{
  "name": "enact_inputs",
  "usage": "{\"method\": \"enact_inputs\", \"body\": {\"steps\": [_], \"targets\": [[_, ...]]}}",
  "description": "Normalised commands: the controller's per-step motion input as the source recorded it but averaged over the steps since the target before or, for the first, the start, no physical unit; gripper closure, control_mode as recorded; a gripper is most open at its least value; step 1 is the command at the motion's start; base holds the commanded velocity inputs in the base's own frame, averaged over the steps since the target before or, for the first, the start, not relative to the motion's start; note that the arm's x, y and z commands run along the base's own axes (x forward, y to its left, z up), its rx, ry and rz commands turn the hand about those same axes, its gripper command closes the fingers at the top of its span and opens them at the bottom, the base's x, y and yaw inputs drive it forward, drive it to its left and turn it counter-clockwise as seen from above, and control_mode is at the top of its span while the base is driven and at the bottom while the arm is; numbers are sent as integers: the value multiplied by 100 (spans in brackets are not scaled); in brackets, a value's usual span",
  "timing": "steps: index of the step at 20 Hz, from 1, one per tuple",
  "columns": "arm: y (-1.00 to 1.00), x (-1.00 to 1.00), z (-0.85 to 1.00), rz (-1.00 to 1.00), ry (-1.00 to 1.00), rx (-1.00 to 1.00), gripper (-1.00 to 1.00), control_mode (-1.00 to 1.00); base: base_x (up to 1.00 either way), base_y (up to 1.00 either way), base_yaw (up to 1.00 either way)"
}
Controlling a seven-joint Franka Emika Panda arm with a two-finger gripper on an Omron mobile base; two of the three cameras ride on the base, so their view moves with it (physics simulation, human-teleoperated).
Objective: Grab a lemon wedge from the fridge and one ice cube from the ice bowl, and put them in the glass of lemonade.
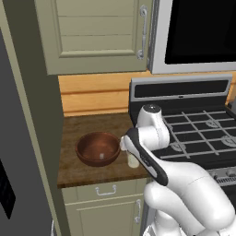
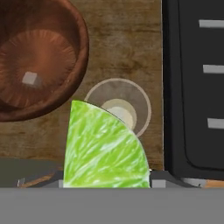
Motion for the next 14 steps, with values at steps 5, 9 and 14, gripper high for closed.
{"method": "enact_inputs", "body": {"steps": [5, 9, 14], "targets": [[0, 11, -6, 0, 0, 0, 100, -100, 0, 0, 0], [0, 35, 0, 0, 0, 0, 100, -100, 0, 0, 0], [-6, 39, -6, 0, 7, 0, 100, -100, 0, 0, 0]]}}
